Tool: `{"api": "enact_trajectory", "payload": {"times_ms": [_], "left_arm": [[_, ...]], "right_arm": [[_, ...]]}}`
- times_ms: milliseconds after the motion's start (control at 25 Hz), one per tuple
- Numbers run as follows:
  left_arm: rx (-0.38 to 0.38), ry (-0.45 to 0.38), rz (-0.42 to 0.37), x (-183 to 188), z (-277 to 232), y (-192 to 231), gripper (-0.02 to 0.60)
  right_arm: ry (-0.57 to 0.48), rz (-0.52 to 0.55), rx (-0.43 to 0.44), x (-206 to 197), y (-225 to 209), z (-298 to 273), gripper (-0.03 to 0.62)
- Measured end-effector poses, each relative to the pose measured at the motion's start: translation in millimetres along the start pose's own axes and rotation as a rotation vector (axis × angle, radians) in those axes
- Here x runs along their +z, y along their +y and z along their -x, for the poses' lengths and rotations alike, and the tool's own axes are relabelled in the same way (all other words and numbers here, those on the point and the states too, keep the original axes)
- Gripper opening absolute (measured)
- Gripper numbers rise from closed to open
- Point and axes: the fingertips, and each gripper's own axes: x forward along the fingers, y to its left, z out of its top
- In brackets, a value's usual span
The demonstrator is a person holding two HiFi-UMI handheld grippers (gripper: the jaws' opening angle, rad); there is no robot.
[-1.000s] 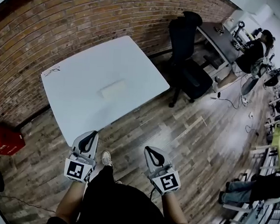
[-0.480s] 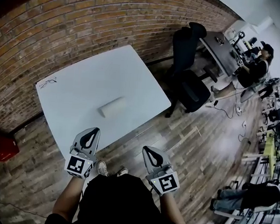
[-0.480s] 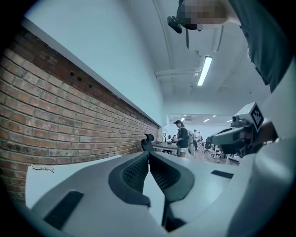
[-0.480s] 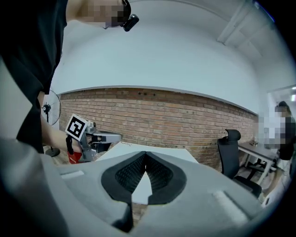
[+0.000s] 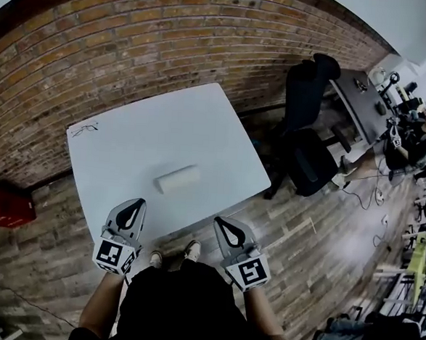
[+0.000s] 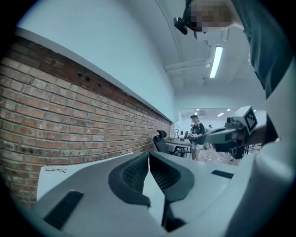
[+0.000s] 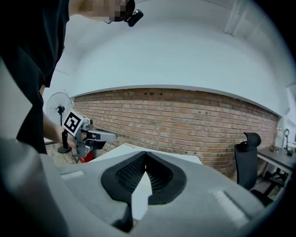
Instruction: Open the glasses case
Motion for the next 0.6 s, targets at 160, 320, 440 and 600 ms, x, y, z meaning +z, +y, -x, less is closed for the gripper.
{"api": "enact_trajectory", "payload": {"times_ms": [160, 320, 440, 600], "left_arm": [[0.096, 0.015, 0.003, -4.8, -4.3, 6.2, 0.012], [0.139, 0.040, 0.011, -15.4, -17.5, 2.6, 0.012], [0.138, 0.075, 0.021, -37.6, -30.0, 3.5, 0.014], [0.103, 0.161, 0.063, -71.0, -39.2, 2.8, 0.014]], "right_arm": [[-0.007, 0.027, 0.087, -7.3, -21.6, -15.3, 0.005], [-0.003, 0.033, 0.151, -20.5, -30.4, -30.5, 0.005], [0.040, 0.064, 0.195, -39.8, -36.6, -42.4, 0.005], [0.173, 0.146, 0.262, -72.1, -36.6, -56.4, 0.005]]}}
